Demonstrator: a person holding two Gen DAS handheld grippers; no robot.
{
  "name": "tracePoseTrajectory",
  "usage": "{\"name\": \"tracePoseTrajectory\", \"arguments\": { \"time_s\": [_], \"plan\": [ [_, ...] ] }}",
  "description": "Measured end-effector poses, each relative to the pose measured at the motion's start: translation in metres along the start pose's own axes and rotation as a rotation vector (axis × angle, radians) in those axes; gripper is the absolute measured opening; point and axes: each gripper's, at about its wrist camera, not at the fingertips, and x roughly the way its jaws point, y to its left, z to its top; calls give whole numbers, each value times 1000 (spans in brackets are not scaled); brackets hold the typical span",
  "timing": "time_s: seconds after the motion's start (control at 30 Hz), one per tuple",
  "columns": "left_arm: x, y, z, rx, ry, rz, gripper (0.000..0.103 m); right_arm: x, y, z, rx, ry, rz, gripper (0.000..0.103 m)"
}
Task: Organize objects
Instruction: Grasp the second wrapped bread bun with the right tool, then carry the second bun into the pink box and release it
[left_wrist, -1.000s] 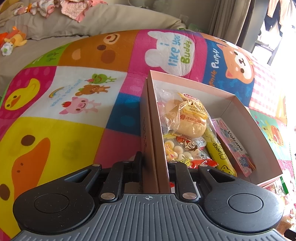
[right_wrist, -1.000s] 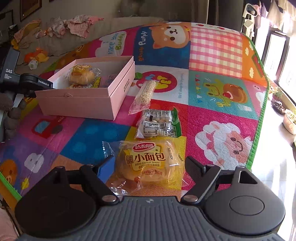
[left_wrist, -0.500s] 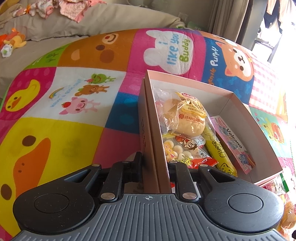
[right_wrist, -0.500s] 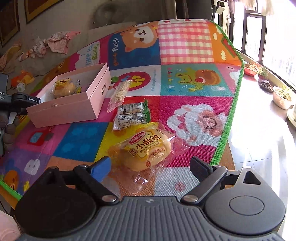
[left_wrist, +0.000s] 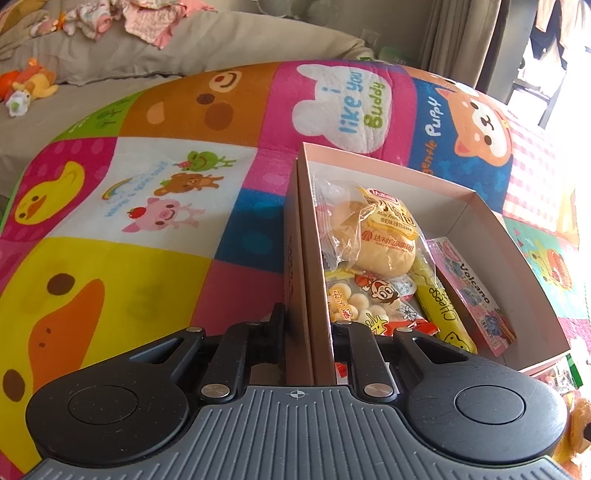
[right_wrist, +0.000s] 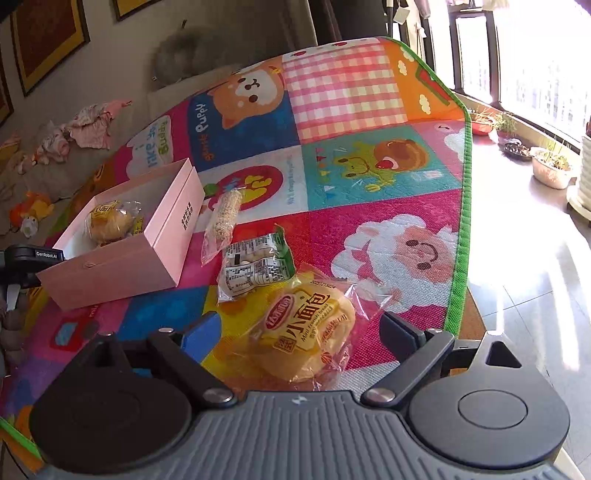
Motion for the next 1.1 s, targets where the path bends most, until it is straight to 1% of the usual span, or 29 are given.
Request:
{"name": "tracePoseTrajectory", "arguments": {
  "time_s": [0.03, 0.07, 0.1, 0.13, 0.17, 0.23, 0.3, 0.37, 0.47, 0.57, 0.73, 0.87, 1.0, 1.07, 1.1],
  "plan": [
    [0, 0, 0, -2, -2, 0, 17, 7, 5, 0, -15, 6, -34, 90],
    [0, 0, -1, -5, -5, -1, 17, 13, 10, -1, -42, 12, -69, 78],
    [0, 0, -2, -8, -8, -1, 17, 16, 14, -2, -61, 15, -86, 71],
    [0, 0, -2, -11, -10, -1, 17, 16, 16, -3, -58, 12, -77, 68],
    [0, 0, -2, -14, -13, -1, 17, 14, 17, -2, -41, 19, -38, 66],
    [-1, 0, -3, -15, -17, -2, 17, 9, 19, -1, 1, 40, 74, 63],
    [-1, 0, -4, -16, -21, -4, 17, 3, 30, 0, 5, 57, 170, 63],
    [-1, 1, -4, -20, -22, -10, 18, -1, 47, 1, -28, 64, 242, 63],
    [-1, 2, -5, -21, -24, -14, 18, -8, 73, 8, -84, 40, 310, 63],
    [-1, 2, -4, -20, -23, -16, 18, -16, 100, 24, -165, -33, 315, 63],
    [-2, 3, -5, -24, -23, -25, 19, -23, 124, 58, -223, -121, 353, 63],
    [-2, 4, -4, -29, -23, -26, 19, -25, 139, 80, -216, -191, 371, 63],
    [-1, 4, -4, -31, -19, -28, 19, -10, 155, 99, -188, -223, 443, 64],
    [-2, 4, -5, -27, -16, -30, 19, 0, 159, 101, -176, -217, 430, 71],
    [-2, 4, -5, -25, -16, -30, 19, 2, 158, 98, -175, -223, 413, 71]
  ]
}}
